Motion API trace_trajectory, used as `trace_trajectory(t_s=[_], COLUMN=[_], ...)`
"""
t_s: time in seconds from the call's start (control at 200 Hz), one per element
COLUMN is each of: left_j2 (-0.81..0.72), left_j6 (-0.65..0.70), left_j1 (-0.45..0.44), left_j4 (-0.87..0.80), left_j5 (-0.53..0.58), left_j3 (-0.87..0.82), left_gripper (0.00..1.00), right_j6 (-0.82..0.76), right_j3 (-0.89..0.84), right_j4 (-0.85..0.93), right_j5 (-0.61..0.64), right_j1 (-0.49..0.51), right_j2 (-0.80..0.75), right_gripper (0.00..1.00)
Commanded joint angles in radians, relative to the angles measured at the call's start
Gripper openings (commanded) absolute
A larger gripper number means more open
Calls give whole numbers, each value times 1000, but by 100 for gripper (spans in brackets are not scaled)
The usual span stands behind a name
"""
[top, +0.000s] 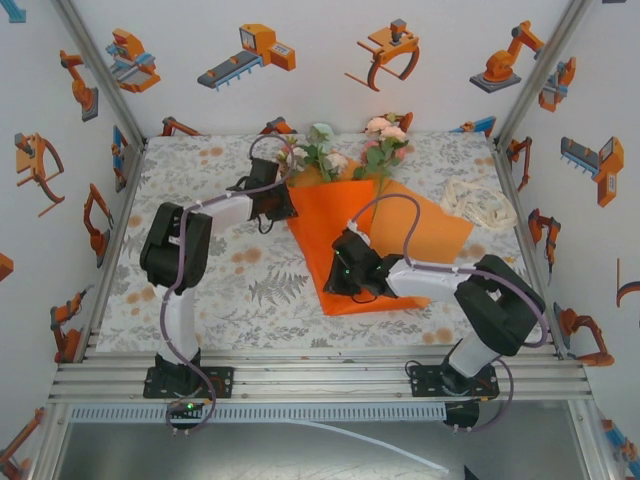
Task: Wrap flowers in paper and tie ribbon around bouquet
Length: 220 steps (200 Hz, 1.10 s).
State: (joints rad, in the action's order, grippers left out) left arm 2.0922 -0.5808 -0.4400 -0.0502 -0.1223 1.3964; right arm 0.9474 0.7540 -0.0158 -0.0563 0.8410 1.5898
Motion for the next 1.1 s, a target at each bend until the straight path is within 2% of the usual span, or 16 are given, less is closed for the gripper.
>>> trace_trajectory(t_s=[0.0,0.135,0.225,0.35,0.451,0.581,0.701,0.891,0.986,1.096], left_j2=[73,145,139,9,-169,-379,-460,-401,-359,-329], left_j6=[37,24,25,15,-22,-22,15,12,9,-4], left_j1=[46,106,123,123,104,5,-133,-341,-404,-443], left_j4=[-49,-70,-93,-70,-12,2,-66,-81,-87,-61], left_j5=[-61,-83,-110,-143,-172,-125,-62,-109,-104,-117], left_j3=[94,185,226,181,50,-148,-249,-300,-299,-298], left_gripper=[22,18,17,19,25,27,27,26,25,25], right_j6=[18,24,25,12,8,29,14,-16,-22,-40], right_j3=[-69,-111,-112,-76,-59,-90,-141,-210,-226,-224], right_j4=[-38,-9,31,83,114,152,187,266,259,141], right_j5=[-55,-85,-67,-33,4,12,-15,-44,-65,-124], right_j1=[2,3,3,0,-23,-114,-213,-344,-355,-356], right_j2=[-19,-73,-123,-207,-272,-335,-420,-512,-465,-359], right_gripper=[21,21,22,24,28,29,29,27,27,26])
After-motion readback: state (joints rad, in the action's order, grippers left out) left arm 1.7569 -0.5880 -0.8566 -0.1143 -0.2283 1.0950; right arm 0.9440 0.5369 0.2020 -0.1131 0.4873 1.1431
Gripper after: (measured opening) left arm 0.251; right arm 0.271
